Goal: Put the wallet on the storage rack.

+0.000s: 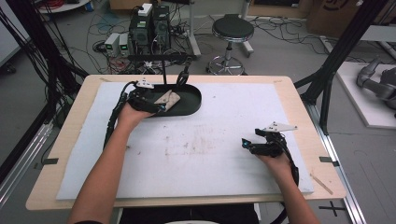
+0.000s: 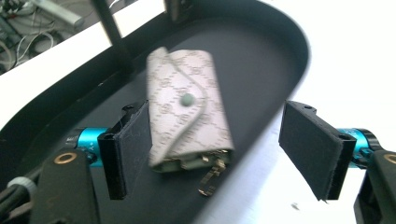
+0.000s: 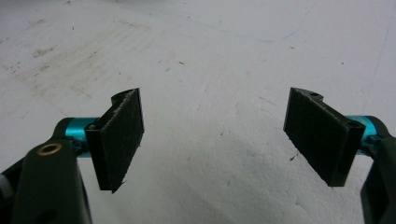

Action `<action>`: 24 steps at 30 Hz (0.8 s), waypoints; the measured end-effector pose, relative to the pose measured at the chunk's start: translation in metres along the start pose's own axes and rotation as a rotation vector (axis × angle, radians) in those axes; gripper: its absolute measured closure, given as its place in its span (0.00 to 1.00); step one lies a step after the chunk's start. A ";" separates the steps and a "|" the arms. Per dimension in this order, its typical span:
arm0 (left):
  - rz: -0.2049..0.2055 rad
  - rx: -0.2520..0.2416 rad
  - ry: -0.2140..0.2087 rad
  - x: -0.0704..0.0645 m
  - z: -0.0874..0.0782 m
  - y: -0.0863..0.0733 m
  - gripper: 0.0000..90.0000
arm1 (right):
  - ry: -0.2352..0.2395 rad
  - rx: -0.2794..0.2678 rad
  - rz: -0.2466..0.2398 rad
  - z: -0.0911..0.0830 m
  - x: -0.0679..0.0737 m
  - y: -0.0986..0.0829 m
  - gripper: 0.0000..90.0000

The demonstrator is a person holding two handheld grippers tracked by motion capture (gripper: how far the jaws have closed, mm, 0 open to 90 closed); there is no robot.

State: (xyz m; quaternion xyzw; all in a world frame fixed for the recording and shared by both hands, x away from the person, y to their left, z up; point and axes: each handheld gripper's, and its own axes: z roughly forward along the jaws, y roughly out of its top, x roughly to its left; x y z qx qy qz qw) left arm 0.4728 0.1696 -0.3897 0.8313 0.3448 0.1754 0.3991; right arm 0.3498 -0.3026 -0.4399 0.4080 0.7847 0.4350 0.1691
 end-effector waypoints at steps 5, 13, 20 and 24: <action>0.019 -0.034 -0.025 -0.014 -0.010 -0.004 0.25 | -0.003 -0.013 0.004 -0.002 -0.001 0.001 0.23; 0.014 -0.095 -0.041 -0.032 -0.029 -0.017 0.22 | -0.003 -0.022 0.014 -0.001 -0.002 0.002 0.23; 0.018 -0.152 -0.046 -0.044 -0.047 -0.034 0.20 | 0.005 -0.042 0.018 -0.001 -0.004 0.002 0.23; 0.007 -0.173 -0.040 -0.051 -0.053 -0.045 0.19 | 0.009 -0.056 0.028 -0.002 -0.006 0.003 0.23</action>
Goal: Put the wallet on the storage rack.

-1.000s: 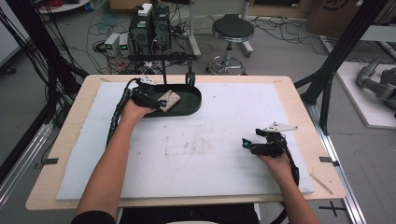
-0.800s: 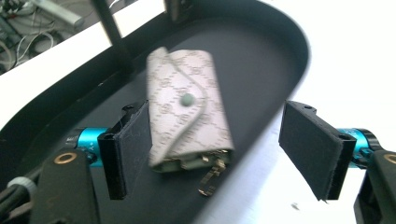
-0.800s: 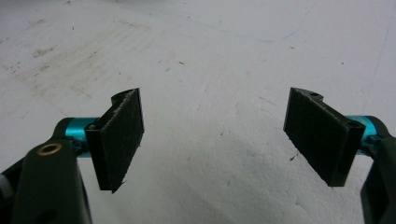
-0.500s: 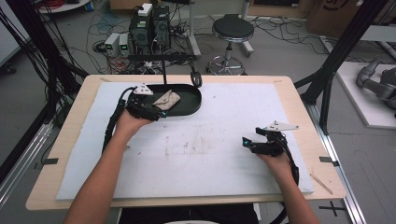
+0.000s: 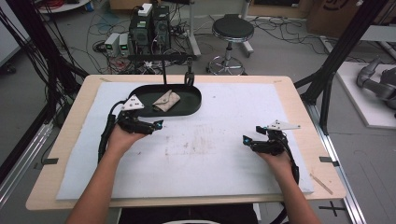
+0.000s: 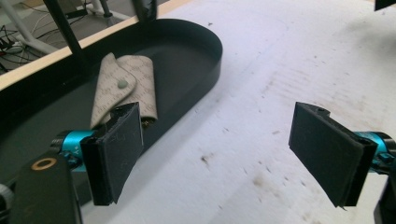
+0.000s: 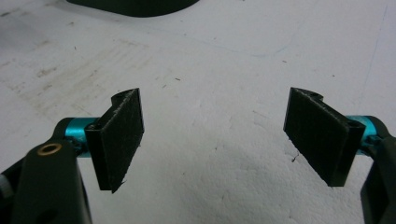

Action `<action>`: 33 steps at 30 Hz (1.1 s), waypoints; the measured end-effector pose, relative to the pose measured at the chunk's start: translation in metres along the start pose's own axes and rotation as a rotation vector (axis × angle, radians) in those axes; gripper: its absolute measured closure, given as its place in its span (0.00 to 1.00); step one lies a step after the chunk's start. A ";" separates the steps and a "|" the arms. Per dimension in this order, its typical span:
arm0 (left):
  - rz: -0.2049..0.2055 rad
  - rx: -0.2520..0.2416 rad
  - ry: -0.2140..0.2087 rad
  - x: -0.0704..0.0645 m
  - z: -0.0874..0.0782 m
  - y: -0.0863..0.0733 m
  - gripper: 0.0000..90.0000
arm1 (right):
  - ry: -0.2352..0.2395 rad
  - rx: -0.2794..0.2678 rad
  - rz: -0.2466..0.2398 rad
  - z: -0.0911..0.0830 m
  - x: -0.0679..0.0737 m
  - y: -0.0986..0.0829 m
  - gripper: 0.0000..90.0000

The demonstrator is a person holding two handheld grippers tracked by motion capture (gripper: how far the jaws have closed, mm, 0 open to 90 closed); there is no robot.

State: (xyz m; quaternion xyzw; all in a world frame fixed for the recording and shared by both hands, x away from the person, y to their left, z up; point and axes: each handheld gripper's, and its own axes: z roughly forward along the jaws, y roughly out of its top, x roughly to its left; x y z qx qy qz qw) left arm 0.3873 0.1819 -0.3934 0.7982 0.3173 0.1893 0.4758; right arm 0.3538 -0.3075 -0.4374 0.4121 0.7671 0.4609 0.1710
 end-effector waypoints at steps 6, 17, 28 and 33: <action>-0.033 -0.015 -0.003 -0.003 -0.009 -0.014 0.18 | -0.002 -0.012 0.006 0.000 -0.002 0.000 0.23; -0.021 -0.007 -0.013 -0.017 -0.024 -0.044 0.18 | 0.001 -0.005 0.020 0.000 -0.005 0.000 0.23; -0.018 -0.020 -0.024 -0.021 -0.025 -0.050 0.18 | -0.002 0.006 -0.005 0.003 -0.002 0.000 0.23; -0.016 -0.025 -0.035 -0.024 -0.023 -0.050 0.18 | -0.013 0.008 -0.016 0.001 0.000 0.000 0.23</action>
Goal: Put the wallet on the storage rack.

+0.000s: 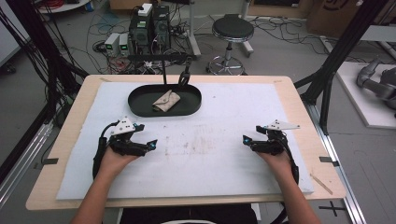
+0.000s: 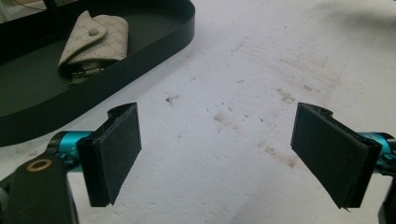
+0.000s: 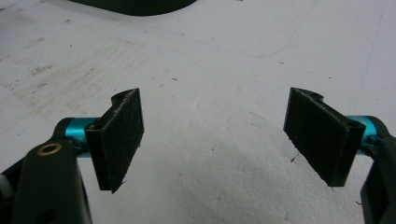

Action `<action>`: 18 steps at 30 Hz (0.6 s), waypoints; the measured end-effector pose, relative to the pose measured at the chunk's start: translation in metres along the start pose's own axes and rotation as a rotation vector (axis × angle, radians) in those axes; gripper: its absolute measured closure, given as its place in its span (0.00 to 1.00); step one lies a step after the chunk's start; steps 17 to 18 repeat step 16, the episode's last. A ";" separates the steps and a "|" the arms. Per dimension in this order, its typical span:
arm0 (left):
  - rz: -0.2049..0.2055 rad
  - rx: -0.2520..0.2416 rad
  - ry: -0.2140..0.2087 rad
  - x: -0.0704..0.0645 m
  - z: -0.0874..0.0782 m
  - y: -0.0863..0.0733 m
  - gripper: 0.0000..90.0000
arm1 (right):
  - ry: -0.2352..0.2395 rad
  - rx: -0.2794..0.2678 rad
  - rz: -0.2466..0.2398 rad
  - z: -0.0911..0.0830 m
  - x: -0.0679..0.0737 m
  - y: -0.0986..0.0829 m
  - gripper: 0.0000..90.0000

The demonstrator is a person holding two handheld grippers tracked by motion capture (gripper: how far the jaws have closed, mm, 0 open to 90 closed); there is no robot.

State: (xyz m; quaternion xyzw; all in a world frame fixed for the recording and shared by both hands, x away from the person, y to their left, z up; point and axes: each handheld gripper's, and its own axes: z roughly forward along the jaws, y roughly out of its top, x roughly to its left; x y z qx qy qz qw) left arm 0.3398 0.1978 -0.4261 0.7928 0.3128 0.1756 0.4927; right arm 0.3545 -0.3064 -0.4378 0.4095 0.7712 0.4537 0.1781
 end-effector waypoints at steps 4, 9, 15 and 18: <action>-0.002 0.002 0.000 0.000 0.000 0.000 0.18 | 0.004 0.002 0.004 0.001 -0.001 0.000 0.23; -0.001 0.005 -0.006 -0.001 0.002 -0.001 0.18 | 0.010 0.006 0.005 0.001 -0.001 -0.001 0.23; 0.002 0.018 -0.006 -0.001 0.003 -0.002 0.18 | 0.008 0.013 0.002 0.002 -0.001 -0.001 0.23; 0.001 0.017 -0.006 -0.001 0.003 -0.002 0.18 | 0.006 0.013 0.001 0.002 0.000 0.000 0.23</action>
